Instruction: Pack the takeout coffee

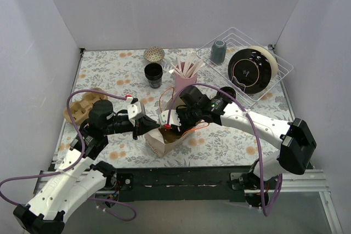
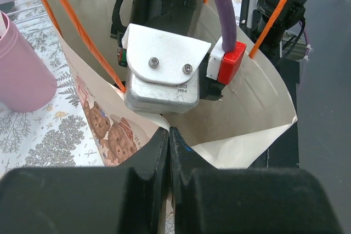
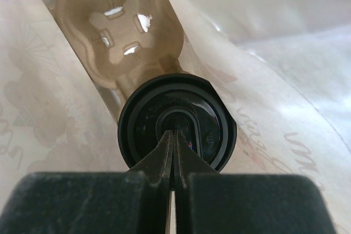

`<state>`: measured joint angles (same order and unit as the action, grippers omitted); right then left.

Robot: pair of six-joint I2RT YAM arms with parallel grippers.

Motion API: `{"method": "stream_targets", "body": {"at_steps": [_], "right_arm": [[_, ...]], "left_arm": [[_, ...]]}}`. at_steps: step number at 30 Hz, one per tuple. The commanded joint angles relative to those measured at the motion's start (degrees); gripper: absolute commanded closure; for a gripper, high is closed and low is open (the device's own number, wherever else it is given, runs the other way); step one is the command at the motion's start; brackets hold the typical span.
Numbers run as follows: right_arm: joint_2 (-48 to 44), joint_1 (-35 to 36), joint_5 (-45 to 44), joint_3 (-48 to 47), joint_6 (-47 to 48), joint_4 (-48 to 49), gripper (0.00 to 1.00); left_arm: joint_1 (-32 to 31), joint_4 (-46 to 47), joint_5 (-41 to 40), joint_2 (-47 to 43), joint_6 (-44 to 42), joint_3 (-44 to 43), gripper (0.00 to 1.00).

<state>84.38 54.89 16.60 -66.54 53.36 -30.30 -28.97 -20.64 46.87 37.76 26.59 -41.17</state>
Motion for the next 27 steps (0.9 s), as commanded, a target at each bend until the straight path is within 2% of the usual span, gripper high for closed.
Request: {"method": "stream_targets", "body": {"at_steps": [1,11,23,27], "right_arm": [[-0.9,-0.8,-4.6,-2.5,-3.1,-1.4,0.99],[-5.5,-0.8,-7.2,-5.0,-4.5,-5.9,0.98],[-10.3,-0.8,-10.4,-8.1,-12.7,-2.6,0.93],[-14.3,-0.8,-8.0,-5.8,-15.4,-2.0,0.93]], "left_arm": [[-0.2,-1.8,1.8,-0.8,-1.4,-0.6,1.0],[-0.2,-2.8,1.2,-0.6,-3.1,-0.9,1.0],[-0.3,-3.2,1.2,1.3,-6.8,-3.3,1.0],[-0.3,-3.5,0.2,1.5,-9.1,-3.5,1.0]]}}
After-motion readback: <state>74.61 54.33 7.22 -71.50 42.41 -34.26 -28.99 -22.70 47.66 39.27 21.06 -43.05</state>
